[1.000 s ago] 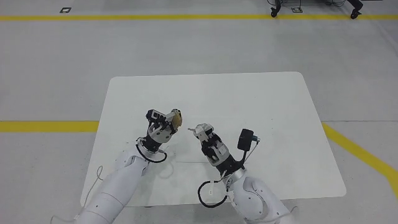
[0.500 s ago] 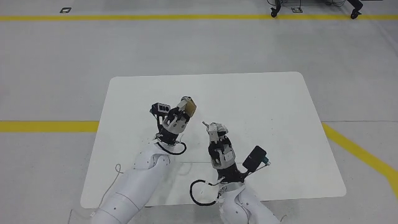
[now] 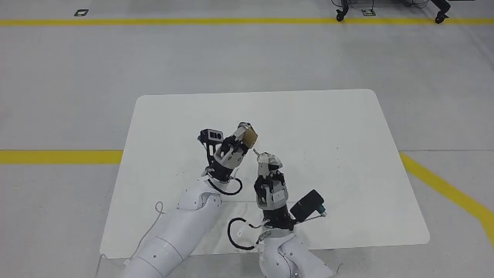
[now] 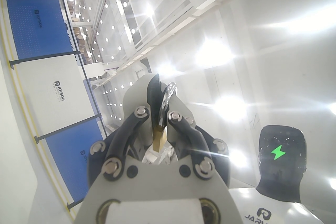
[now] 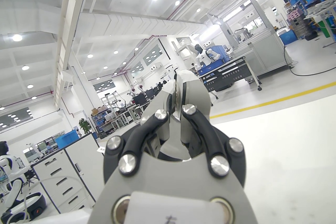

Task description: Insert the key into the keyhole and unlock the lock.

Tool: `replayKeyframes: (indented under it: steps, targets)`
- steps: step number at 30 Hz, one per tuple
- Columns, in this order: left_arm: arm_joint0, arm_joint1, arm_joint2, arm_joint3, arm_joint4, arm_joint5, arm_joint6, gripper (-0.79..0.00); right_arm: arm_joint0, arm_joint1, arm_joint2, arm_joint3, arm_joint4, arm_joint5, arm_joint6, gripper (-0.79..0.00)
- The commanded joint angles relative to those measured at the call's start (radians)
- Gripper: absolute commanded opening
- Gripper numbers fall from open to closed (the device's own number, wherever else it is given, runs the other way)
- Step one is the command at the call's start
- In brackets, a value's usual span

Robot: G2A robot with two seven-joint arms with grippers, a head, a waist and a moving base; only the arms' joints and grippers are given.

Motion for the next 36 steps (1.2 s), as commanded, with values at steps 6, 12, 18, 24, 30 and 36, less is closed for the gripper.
replayKeyframes:
  steps: [6, 12, 18, 24, 30, 36]
  targets:
    - [0.005, -0.008, -0.020, 0.006, 0.010, 0.009, -0.021, -0.785, 0.003, -0.012, 0.010, 0.009, -0.007, 0.030, 0.007, -0.785]
    - [0.009, -0.013, -0.034, 0.009, 0.041, 0.011, -0.024, -0.785, 0.003, -0.019, 0.014, 0.011, -0.017, 0.030, 0.047, -0.785]
    - [0.020, -0.017, -0.048, -0.001, 0.054, 0.018, -0.034, -0.785, 0.004, -0.027, 0.020, 0.012, -0.019, 0.049, 0.076, -0.785]
    - [0.027, -0.020, -0.074, -0.005, 0.048, 0.023, -0.044, -0.785, -0.005, -0.034, 0.027, 0.005, -0.035, 0.045, 0.045, -0.785]
    - [0.030, -0.024, -0.090, -0.005, 0.054, 0.034, -0.059, -0.785, -0.011, -0.041, 0.043, 0.005, -0.026, 0.051, 0.049, -0.785]
    - [0.028, -0.029, -0.097, -0.001, 0.070, 0.047, -0.062, -0.785, -0.009, -0.047, 0.045, 0.010, -0.043, 0.053, 0.064, -0.785]
